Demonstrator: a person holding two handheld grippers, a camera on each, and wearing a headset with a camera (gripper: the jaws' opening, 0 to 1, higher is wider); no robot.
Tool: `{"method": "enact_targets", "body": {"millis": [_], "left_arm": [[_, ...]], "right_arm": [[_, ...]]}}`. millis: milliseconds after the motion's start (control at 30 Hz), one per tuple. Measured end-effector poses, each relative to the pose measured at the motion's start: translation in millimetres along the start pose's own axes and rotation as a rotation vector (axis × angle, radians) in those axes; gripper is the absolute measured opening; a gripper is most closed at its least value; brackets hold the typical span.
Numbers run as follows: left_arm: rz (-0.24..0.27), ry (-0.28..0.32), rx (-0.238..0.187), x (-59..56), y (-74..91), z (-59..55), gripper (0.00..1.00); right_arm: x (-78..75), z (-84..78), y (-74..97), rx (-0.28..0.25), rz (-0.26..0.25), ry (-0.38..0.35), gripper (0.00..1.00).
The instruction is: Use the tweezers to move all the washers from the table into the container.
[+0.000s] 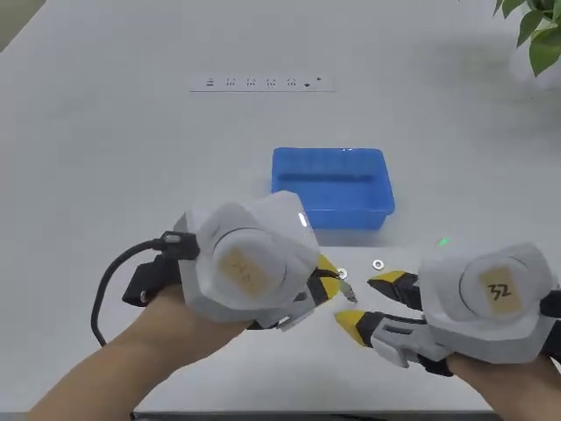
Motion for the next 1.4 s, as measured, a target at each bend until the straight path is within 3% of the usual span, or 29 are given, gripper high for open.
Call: {"method": "enact_targets", "body": {"millis": [67, 133, 167, 233, 367, 600, 633, 667, 767, 833, 867, 967, 1033, 1100, 1200, 1300, 1400], "left_arm": [[-0.022, -0.022, 0.000, -4.4, 1.9, 2.0, 0.00], [-0.022, -0.034, 0.002, -6.4, 3.8, 2.2, 0.00], [-0.027, -0.042, 0.002, -7.7, 5.3, 2.1, 0.00], [-0.038, -0.049, 0.002, -9.6, 6.9, 2.2, 0.00], [-0.055, -0.055, 0.008, -11.4, 10.6, 3.3, 0.00], [-0.044, -0.089, 0.030, -8.7, 11.9, 2.6, 0.00], [-0.028, -0.078, 0.027, -7.3, 11.1, 2.2, 0.00], [0.027, -0.026, 0.014, -3.4, 9.9, 1.2, 0.00], [0.129, 0.035, -0.004, 5.1, 12.4, -2.7, 0.00], [0.157, 0.058, -0.014, 6.0, 16.2, -5.5, 0.02], [0.206, 0.106, -0.018, 8.7, 20.3, -9.4, 0.05], [0.267, 0.179, -0.004, 8.2, 28.6, -24.6, 0.20], [0.320, 0.253, 0.042, 5.4, 34.4, -40.2, 0.31], [0.324, 0.260, 0.040, -0.6, 38.1, -48.9, 0.39], [0.365, 0.289, 0.054, -5.4, 44.9, -59.7, 0.42], [0.416, 0.333, 0.072, -8.7, 50.1, -69.9, 0.45], [0.481, 0.334, 0.073, -7.0, 54.3, -77.6, 0.47]], "right_arm": [[-0.3, 1.3, -3.2, -0.006, -0.011, 0.048, 0.18], [8.4, 2.8, -8.5, -0.009, 0.044, 0.097, 0.09], [10.5, 4.1, -11.7, -0.015, 0.045, 0.100, 0.06], [15.4, 4.0, -14.4, -0.008, 0.073, 0.129, 0.06], [19.3, 9.2, -20.2, -0.018, 0.074, 0.177, 0.08], [20.2, 12.7, -26.3, -0.028, 0.110, 0.186, 0.06], [19.0, 13.1, -27.4, -0.028, 0.109, 0.182, 0.05], [17.9, 13.1, -28.6, -0.024, 0.110, 0.171, 0.05], [15.2, 13.5, -30.0, -0.027, 0.111, 0.157, 0.05], [11.3, 16.0, -30.5, -0.040, 0.108, 0.130, 0.05], [8.1, 18.1, -31.2, -0.051, 0.105, 0.099, 0.05], [-1.1, 22.8, -34.0, -0.070, 0.099, 0.034, 0.05], [-7.6, 27.7, -36.4, -0.091, 0.091, -0.001, 0.05], [-13.2, 33.1, -39.9, -0.114, 0.089, -0.051, 0.05], [-20.5, 40.5, -44.7, -0.143, 0.083, -0.089, 0.05], [-26.0, 48.7, -50.4, -0.168, 0.082, -0.115, 0.05], [-28.0, 53.4, -55.3, -0.178, 0.080, -0.126, 0.05]]}}
Point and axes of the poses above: the centre of the closed fingertips' face, and the gripper's own axes: y roughly backward along the fingers, x roughly to its left, z roughly out of its top, the point moved 3 cm from there along y, roughly backward along the fingers, and after that the axes turned 7 degrees about -x, right-handed, at the moved point
